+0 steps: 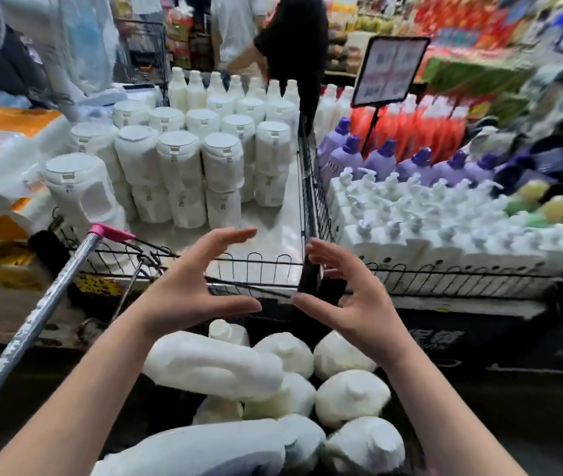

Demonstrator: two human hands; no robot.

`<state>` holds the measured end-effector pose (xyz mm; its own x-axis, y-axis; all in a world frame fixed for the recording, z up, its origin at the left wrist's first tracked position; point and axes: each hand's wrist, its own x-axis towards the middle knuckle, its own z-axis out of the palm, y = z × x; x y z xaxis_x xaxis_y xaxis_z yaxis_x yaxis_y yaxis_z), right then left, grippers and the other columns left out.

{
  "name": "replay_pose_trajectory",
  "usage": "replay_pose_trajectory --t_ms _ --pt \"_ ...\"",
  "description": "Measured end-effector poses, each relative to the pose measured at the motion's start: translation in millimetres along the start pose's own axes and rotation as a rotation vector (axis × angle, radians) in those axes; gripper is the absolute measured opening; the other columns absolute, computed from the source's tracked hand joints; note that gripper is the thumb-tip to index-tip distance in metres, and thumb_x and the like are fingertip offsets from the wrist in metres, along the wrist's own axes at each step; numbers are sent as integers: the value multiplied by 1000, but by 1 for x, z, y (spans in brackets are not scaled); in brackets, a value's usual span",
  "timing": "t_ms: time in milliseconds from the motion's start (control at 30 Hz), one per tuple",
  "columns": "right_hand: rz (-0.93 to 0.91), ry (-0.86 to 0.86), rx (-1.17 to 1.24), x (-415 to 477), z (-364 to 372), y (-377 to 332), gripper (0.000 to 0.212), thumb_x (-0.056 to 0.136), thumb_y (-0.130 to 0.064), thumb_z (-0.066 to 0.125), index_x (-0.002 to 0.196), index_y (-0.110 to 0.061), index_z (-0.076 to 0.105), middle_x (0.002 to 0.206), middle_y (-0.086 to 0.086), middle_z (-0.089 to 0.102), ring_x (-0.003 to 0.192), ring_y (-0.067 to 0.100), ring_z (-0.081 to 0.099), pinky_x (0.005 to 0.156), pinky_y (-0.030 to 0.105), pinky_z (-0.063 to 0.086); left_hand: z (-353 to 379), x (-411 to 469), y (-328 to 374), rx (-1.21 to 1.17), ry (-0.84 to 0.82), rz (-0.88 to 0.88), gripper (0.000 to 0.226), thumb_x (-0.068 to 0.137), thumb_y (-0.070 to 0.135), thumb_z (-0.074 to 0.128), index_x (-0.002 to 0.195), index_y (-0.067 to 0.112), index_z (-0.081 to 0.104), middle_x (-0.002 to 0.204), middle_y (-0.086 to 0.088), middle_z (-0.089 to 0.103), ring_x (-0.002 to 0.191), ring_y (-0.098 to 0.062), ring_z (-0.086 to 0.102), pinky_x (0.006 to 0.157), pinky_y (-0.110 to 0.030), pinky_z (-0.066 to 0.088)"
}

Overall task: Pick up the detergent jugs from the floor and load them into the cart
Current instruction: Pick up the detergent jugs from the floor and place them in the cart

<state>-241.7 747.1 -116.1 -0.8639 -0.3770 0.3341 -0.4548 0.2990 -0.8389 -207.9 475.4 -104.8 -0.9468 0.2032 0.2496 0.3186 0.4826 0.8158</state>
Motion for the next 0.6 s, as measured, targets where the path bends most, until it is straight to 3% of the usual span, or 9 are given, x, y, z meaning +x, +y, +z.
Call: replay_pose_trajectory --t_ms 133,300,500,600 --pt "83 135 -65 -41 -38 -12 75 80 -40 87 147 -30 54 140 -18 63 135 4 57 111 36 49 45 25 15 -143 -102 162 94 70 53 89 151 31 47 154 15 55 148 -6 46 127 -41 33" --pt "196 314 -169 -115 -89 -23 77 81 -39 87 149 -34 51 139 -18 63 137 4 54 110 20 45 122 50 46 -334 -246 281 90 71 66 87 148 42 48 154 12 56 149 -12 46 126 -52 32" --pt "244 614 -254 -203 -170 -15 68 87 -38 82 148 -30 52 139 -14 65 136 12 58 111 37 47 236 77 112 -401 -491 390 92 74 63 86 151 31 48 155 9 55 150 -12 45 126 -54 31" --pt "270 764 -262 -251 -217 2 66 89 -37 81 148 -29 51 138 -10 66 136 16 59 109 37 48 303 90 150 -391 -611 432 93 74 67 83 151 27 49 154 10 55 149 -10 45 127 -50 30"
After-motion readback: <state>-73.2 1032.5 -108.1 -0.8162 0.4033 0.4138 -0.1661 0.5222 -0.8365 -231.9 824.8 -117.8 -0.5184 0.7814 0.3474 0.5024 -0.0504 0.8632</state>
